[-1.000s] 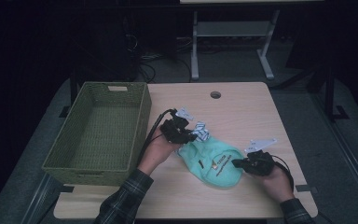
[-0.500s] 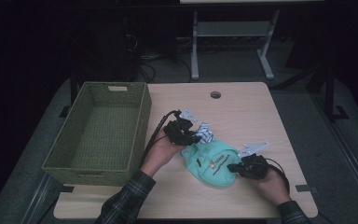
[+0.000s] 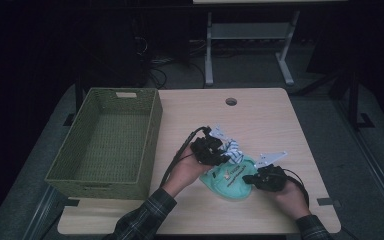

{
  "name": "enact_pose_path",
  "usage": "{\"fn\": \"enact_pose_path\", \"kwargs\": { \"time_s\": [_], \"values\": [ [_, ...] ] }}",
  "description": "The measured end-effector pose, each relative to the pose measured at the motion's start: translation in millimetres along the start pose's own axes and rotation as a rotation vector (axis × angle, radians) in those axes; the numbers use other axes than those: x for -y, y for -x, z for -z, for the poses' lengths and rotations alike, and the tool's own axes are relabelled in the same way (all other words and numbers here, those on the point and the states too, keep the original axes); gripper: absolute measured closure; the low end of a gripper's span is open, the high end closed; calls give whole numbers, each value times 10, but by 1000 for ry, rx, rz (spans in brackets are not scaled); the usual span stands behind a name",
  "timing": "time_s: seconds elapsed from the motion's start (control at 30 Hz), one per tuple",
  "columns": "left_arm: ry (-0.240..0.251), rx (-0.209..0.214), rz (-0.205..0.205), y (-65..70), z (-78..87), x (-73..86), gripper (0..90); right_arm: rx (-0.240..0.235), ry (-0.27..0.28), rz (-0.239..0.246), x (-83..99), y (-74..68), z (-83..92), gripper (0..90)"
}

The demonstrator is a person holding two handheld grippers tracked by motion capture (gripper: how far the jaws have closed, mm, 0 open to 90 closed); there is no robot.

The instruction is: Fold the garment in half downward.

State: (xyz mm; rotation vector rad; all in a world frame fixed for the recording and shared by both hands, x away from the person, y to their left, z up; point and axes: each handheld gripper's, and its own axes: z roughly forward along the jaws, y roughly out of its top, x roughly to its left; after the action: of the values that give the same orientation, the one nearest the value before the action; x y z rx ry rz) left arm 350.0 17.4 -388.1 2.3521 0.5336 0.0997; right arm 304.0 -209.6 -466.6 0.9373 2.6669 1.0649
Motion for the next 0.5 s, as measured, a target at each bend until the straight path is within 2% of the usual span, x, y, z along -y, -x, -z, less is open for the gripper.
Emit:
{"fn": "enact_pose_path", "kwargs": {
  "time_s": [0.1,0.23,0.3,0.37,0.5],
  "values": [
    [-22,8,-16,44,-80,5,738,8,-2,6,10,8,13,898],
    [-41,24,-26,82,-145,13,717,23,13,-18,41,51,88,898],
    [-34,31,-15,91,-159,13,687,31,19,-27,57,81,125,897],
    [-33,23,-28,87,-151,11,654,37,21,-38,71,103,149,897],
    [-14,30,-15,81,-136,13,558,35,24,-37,79,118,156,897]
  ]
}}
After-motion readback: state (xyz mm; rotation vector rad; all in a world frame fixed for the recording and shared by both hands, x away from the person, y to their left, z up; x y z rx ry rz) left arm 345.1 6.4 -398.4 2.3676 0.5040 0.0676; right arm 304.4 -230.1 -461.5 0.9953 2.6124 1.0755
